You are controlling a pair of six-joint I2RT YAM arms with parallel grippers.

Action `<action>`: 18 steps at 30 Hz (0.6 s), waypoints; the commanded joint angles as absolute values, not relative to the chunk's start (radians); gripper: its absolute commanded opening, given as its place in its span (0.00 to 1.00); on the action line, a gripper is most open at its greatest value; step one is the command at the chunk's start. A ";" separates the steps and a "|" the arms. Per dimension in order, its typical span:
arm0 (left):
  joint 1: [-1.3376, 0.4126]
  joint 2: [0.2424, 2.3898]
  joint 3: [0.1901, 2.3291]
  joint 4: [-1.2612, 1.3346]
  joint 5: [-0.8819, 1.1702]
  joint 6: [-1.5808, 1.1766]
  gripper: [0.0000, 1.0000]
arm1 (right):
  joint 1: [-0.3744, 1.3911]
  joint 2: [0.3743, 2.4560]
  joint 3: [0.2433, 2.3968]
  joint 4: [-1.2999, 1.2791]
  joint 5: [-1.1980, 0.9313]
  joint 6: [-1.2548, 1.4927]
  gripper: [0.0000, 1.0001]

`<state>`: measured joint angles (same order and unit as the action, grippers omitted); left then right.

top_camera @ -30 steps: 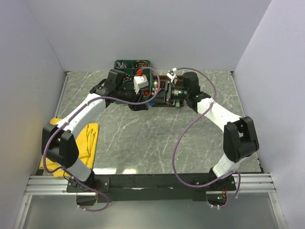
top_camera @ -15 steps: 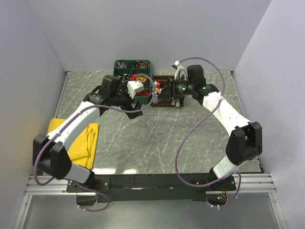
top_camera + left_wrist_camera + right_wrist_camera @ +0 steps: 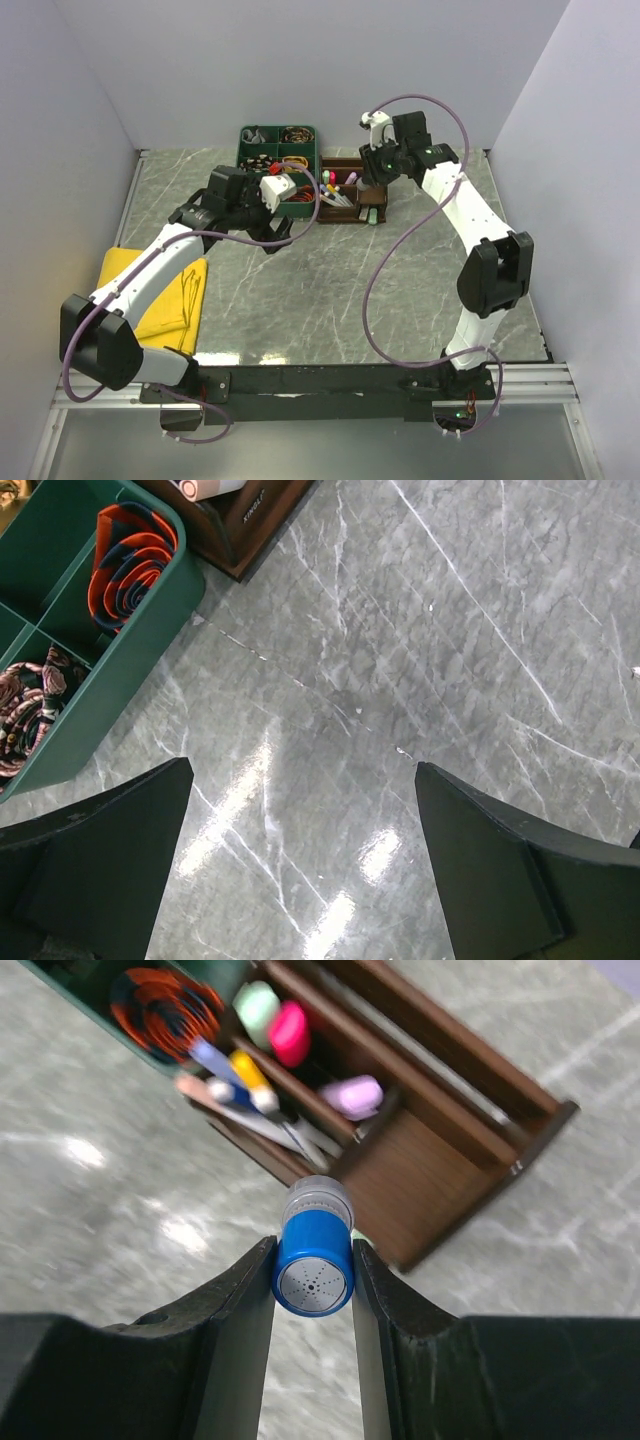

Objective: Sort the stationery into containers
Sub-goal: Place the stationery in the storage box.

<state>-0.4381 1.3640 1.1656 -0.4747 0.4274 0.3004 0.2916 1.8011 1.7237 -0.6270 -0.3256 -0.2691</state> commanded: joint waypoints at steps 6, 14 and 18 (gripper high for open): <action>-0.422 1.335 1.161 -0.443 0.422 0.291 0.99 | 0.276 1.905 1.896 -0.719 -0.206 -0.367 0.00; -0.414 1.345 1.160 -0.442 0.431 0.288 0.99 | 0.264 2.045 2.034 -0.781 -0.183 -0.383 0.01; -0.411 1.351 1.161 -0.442 0.428 0.287 0.99 | 0.264 2.109 2.118 -0.842 -0.180 -0.385 0.01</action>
<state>-0.4183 1.3640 1.1652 -0.4744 0.4213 0.3000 0.2729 2.0678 2.0090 -0.7734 -0.1982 -0.3717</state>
